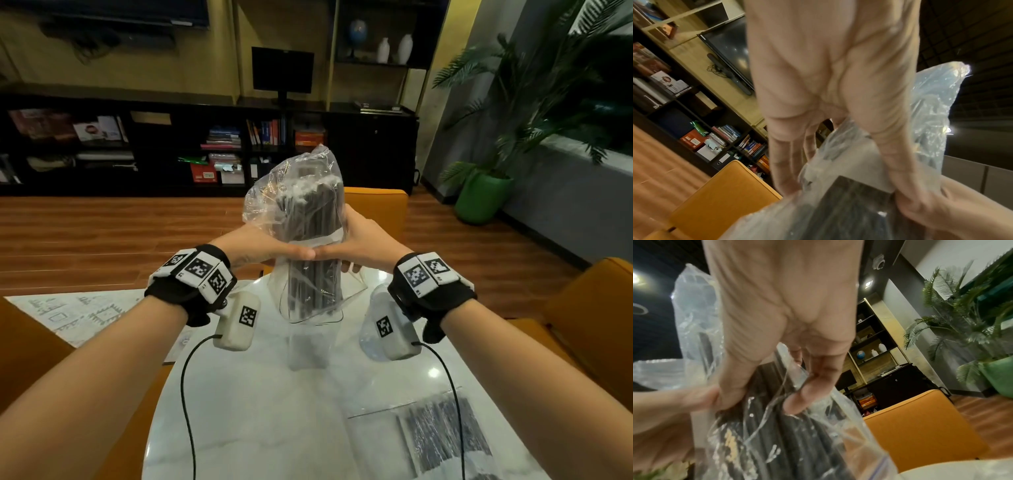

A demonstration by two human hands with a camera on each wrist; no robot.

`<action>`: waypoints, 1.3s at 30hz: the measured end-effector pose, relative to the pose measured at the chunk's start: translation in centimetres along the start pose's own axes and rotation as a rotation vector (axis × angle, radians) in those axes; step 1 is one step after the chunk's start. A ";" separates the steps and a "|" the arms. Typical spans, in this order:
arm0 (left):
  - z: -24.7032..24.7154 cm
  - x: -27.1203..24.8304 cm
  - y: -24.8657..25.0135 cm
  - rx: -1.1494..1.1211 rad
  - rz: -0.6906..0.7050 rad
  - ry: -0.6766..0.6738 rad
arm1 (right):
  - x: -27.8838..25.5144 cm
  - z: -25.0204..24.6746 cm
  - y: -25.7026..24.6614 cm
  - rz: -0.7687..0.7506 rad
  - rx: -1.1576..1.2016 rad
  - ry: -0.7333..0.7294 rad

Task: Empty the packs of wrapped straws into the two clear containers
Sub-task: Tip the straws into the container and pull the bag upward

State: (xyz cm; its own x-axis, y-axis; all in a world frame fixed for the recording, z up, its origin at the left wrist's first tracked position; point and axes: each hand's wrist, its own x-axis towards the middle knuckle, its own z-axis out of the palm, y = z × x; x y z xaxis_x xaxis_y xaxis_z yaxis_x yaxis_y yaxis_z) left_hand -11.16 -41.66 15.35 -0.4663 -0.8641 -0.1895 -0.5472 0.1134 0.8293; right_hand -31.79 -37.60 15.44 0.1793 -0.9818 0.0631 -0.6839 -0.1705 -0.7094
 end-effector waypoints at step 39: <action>0.8 0.1 0.0 -0.148 0.258 0.174 | -0.6 -0.8 0.5 0.012 0.129 0.156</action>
State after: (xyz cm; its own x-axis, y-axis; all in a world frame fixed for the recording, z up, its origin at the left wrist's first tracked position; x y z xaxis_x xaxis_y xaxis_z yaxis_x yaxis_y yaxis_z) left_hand -11.77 -41.35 14.87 -0.4434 -0.8885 0.1183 -0.3139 0.2775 0.9080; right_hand -32.76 -37.14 15.59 0.0526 -0.9865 0.1551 -0.5870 -0.1562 -0.7944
